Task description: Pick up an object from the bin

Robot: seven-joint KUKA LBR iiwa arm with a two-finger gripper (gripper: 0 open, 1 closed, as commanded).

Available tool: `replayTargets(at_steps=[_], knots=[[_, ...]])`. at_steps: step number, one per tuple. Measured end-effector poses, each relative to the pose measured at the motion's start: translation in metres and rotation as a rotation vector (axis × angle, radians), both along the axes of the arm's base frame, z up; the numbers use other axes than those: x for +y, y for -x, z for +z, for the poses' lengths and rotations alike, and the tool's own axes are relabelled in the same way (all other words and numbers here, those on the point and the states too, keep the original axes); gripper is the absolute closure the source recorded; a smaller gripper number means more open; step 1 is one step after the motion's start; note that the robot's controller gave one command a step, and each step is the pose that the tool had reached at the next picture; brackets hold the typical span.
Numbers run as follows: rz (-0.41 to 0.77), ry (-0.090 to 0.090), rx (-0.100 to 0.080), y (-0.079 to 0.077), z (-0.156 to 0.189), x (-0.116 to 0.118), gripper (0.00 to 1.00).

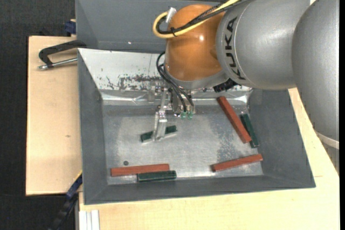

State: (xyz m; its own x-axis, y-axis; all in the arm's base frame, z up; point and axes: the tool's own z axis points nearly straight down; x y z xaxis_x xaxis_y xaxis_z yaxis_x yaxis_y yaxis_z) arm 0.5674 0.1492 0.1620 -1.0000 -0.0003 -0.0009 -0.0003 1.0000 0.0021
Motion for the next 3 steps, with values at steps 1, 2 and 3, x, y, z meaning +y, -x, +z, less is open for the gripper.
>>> replayTargets(at_steps=[1, 2, 3], knots=[[-0.077, -0.001, -0.003, -0.016, -0.080, -0.019, 0.00], [-0.068, 0.000, -0.003, -0.019, -0.068, -0.023, 0.00], [-0.160, 0.001, 0.000, -0.017, -0.061, -0.044, 0.00]])
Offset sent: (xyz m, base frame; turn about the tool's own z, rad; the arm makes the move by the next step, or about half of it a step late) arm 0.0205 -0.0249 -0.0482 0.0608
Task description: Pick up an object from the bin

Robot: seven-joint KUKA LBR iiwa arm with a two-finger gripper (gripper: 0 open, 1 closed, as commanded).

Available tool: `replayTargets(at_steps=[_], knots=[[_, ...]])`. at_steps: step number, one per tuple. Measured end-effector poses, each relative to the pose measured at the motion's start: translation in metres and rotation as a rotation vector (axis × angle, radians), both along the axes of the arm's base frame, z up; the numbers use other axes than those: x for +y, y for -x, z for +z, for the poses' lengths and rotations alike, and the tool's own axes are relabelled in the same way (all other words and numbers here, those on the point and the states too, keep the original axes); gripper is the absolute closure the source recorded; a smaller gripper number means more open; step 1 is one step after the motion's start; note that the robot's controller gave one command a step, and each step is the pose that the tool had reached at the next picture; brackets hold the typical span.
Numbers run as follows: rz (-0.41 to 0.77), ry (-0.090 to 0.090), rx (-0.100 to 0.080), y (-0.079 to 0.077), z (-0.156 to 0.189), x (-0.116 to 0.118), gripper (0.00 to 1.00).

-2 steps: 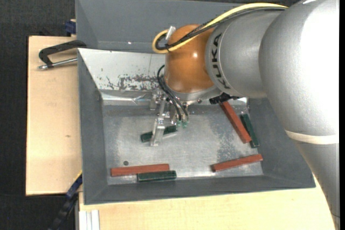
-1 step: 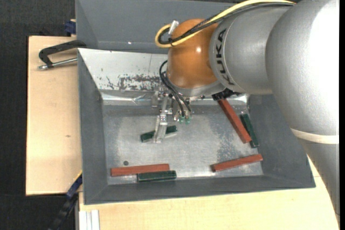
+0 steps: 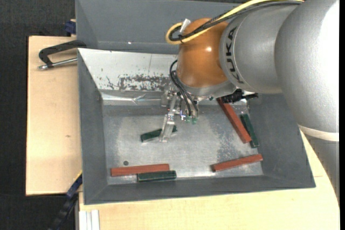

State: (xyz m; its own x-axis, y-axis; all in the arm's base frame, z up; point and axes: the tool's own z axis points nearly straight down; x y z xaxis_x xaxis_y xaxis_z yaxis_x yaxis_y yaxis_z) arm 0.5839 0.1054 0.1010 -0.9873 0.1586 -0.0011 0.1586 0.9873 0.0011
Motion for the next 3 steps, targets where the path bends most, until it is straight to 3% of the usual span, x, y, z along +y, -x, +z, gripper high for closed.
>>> replayTargets(at_steps=[1, 2, 3], knots=[[0.065, 0.000, 0.001, 0.0023, -0.0259, 0.0018, 0.00], [0.050, -0.001, -0.002, 0.0009, -0.0301, 0.0105, 1.00], [0.050, -0.001, -0.002, 0.0009, -0.0301, 0.0104, 1.00]])
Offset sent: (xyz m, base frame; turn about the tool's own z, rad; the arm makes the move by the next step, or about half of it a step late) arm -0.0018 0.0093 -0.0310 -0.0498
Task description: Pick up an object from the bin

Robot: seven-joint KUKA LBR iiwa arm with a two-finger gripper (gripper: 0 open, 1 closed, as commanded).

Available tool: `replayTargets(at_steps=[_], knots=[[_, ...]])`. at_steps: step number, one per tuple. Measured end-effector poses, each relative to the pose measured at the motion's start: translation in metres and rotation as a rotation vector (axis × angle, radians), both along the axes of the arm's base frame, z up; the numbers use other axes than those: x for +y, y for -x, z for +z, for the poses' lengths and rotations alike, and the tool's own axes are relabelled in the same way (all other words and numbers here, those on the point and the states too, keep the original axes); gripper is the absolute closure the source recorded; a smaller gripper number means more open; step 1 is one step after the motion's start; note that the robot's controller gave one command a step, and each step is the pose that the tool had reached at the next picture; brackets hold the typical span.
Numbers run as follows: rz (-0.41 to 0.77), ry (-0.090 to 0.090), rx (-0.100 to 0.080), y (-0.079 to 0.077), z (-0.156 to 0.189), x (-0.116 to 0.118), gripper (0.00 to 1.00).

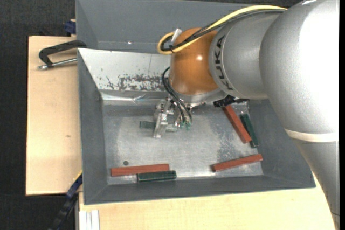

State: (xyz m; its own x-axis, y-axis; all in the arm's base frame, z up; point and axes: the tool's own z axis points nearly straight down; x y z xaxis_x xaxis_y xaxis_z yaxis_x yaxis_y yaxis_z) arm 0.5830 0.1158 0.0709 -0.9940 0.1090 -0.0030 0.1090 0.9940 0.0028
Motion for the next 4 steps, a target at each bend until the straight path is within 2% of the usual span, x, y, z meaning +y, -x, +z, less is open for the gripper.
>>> replayTargets(at_steps=[2, 4], knots=[[0.000, 0.001, 0.007, 0.002, 0.020, 0.000, 1.00], [0.000, 0.000, -0.003, 0.000, 0.047, 0.001, 1.00]])
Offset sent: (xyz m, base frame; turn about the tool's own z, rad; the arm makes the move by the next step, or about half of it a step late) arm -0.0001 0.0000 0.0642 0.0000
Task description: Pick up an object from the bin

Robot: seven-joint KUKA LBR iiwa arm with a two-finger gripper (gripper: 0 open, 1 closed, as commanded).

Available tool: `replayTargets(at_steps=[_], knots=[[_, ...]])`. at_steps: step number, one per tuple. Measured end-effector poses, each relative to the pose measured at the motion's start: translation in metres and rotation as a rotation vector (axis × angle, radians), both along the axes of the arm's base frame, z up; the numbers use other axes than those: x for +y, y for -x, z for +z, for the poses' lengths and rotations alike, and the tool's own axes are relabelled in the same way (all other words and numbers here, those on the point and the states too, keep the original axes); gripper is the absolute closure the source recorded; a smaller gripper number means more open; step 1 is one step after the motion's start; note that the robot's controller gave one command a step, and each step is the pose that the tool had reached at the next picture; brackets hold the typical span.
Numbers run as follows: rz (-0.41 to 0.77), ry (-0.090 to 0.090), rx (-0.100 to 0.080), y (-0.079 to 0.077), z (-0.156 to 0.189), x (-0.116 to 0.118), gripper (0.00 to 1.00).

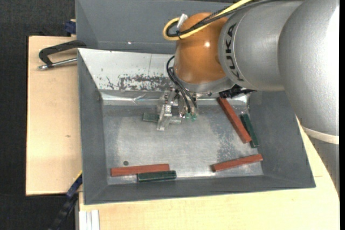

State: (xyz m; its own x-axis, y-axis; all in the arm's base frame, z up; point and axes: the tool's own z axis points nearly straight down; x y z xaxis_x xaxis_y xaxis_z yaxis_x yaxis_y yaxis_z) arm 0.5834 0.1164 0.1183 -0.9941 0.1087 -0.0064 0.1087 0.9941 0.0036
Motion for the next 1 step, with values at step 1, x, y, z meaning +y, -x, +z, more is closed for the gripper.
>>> replayTargets(at_steps=[1], knots=[[0.000, 0.000, 0.000, -0.0003, 0.0097, 0.0003, 1.00]])
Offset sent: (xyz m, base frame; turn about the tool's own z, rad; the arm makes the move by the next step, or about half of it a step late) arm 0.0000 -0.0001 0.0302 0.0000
